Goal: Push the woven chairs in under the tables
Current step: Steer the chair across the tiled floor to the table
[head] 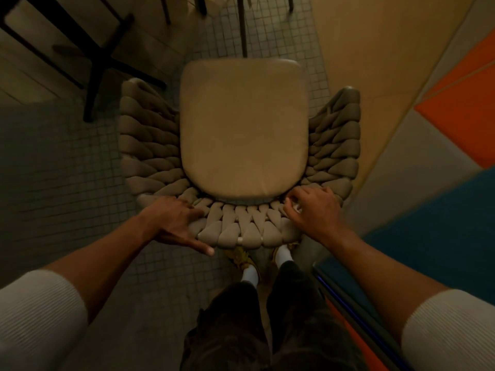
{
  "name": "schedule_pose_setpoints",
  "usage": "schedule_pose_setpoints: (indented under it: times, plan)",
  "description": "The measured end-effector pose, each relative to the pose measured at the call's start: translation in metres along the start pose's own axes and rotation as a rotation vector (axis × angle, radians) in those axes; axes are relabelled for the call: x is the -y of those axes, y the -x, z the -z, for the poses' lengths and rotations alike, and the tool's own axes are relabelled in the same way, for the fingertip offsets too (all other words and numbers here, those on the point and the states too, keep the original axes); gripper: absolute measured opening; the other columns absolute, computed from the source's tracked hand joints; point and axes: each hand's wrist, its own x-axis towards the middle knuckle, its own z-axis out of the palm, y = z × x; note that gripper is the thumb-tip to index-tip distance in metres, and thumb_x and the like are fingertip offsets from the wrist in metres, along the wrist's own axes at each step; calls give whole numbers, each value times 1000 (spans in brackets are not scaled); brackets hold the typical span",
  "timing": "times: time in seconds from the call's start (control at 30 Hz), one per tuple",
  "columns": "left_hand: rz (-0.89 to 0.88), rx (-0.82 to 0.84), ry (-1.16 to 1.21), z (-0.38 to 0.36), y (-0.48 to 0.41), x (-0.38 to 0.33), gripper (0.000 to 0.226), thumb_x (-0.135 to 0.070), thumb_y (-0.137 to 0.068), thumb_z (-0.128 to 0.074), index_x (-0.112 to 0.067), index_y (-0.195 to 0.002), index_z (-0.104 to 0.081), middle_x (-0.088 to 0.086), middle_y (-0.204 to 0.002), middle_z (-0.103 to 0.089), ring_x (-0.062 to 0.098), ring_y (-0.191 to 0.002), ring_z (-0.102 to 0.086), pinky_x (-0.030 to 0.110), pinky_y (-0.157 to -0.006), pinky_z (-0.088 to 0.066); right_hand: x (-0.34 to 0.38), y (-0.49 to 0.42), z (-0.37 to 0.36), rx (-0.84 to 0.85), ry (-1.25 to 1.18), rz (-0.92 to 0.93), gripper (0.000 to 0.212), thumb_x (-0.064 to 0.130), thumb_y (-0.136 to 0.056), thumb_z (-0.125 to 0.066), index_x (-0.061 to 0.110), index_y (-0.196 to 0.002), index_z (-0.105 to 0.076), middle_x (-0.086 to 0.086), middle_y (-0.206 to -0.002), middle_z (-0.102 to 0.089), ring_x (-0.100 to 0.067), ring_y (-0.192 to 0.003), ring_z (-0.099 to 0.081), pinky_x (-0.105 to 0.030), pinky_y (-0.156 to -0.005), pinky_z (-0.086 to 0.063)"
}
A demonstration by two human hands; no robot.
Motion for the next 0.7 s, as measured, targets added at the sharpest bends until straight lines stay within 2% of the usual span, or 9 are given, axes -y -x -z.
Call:
schedule_pose_setpoints:
  times: [0.07, 0.1, 0.17, 0.27, 0.33, 0.47, 0.53, 0.6, 0.7]
  plan:
    - [76, -81, 171, 6, 6, 2, 116, -114, -50, -29, -48, -143, -51, -5, -126, -69, 19, -110, -64, 35, -91, -51, -2, -6, 4, -34, -12, -9, 19, 40, -96, -60, 24, -100, -69, 3, -96, -71, -21, -93, -65, -41, -84, -46]
    - [107, -189, 300, 9, 10, 5, 103, -110, -57, -35, -49, -136, -58, -11, -119, -71, 15, -106, -65, 34, -89, -52, -2, -11, 7, -73, -18, -24, 21, 39, -94, -62, 22, -104, -70, 1, -102, -71, -23, -102, -63, -42, -86, -47]
    - [126, -526, 583, 8, 10, 11, 67, -93, -78, -49, -47, -122, -68, -20, -110, -71, 6, -101, -67, 33, -87, -55, -3, -20, 11, -168, -27, -99, 29, 39, -91, -65, 20, -113, -69, -2, -118, -67, -26, -121, -54, -44, -93, -46]
    - [304, -1016, 854, -4, 0, 24, 38, -57, -97, -60, -29, -120, -72, -11, -114, -73, 10, -106, -66, 40, -92, -56, -5, -30, 18, -324, -88, -384, 37, 41, -89, -65, 21, -121, -66, -2, -136, -57, -27, -132, -46, -47, -102, -42]
    - [502, -1174, 879, -12, -6, 33, 35, -47, -95, -61, -26, -122, -68, 1, -119, -69, 18, -113, -60, 45, -95, -52, -6, -34, 20, -438, -177, -652, 42, 41, -88, -62, 21, -124, -63, -3, -141, -53, -30, -131, -46, -48, -102, -42]
    - [772, -1176, 776, -24, -17, 41, 66, -40, -85, -66, -20, -145, -46, 7, -153, -45, 32, -140, -38, 48, -112, -37, -11, -37, 13, -540, -392, -962, 59, 42, -90, -61, 18, -142, -49, -12, -152, -45, -37, -132, -48, -54, -102, -46]
    - [838, -1138, 932, -28, -24, 40, 81, -37, -86, -69, -22, -156, -30, 8, -164, -30, 33, -147, -33, 47, -117, -33, -12, -38, 8, -523, -510, -1088, 67, 47, -95, -62, 19, -151, -40, -14, -155, -44, -37, -131, -52, -51, -104, -47]
    - [862, -1076, 1209, -29, -30, 42, 82, -38, -92, -69, -21, -159, -24, 13, -161, -38, 33, -143, -43, 41, -115, -37, -12, -39, 2, -447, -575, -1198, 70, 54, -99, -61, 17, -153, -36, -15, -155, -48, -38, -132, -55, -47, -103, -45]
    - [1036, -951, 1324, -29, -36, 53, 70, -55, -95, -63, -8, -144, -47, 18, -144, -57, 37, -131, -55, 40, -106, -43, -13, -39, -6, -377, -532, -1232, 68, 62, -101, -55, 13, -145, -43, -18, -145, -59, -40, -129, -58, -46, -101, -45]
